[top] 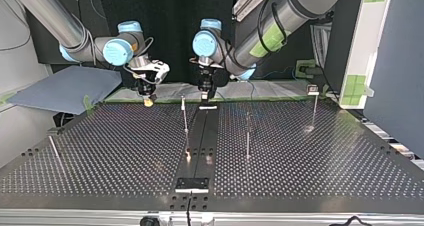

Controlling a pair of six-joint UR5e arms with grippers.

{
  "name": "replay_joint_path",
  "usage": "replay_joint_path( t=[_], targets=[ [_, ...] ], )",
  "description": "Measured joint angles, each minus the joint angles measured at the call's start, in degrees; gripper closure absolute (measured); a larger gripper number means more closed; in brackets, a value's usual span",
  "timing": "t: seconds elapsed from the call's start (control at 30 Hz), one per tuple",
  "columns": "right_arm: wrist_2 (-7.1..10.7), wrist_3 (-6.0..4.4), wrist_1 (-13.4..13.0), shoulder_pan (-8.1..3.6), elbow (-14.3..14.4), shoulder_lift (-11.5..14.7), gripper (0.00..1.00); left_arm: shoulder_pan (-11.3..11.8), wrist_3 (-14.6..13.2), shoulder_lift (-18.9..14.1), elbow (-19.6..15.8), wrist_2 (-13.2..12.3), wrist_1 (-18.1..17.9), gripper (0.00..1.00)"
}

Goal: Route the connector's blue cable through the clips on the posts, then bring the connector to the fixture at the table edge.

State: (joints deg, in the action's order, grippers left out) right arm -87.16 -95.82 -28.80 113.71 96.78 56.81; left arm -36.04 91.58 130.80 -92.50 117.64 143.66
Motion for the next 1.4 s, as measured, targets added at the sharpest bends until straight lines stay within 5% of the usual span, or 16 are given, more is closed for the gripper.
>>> replay_joint_path(
  t=[0.97, 1.4],
  targets=[
    [-0.43, -0.33, 0.1, 0.68, 0.0, -0.1, 1.00, 1.3, 0.9, 0.1, 1.3, -3.1, 1.5, 1.00],
    [-0.32, -0.13, 0.1, 0.30, 0.0, -0.1, 1.00, -0.2, 1.3, 5.0, 6.3, -1.9, 4.4, 1.00]
  ],
)
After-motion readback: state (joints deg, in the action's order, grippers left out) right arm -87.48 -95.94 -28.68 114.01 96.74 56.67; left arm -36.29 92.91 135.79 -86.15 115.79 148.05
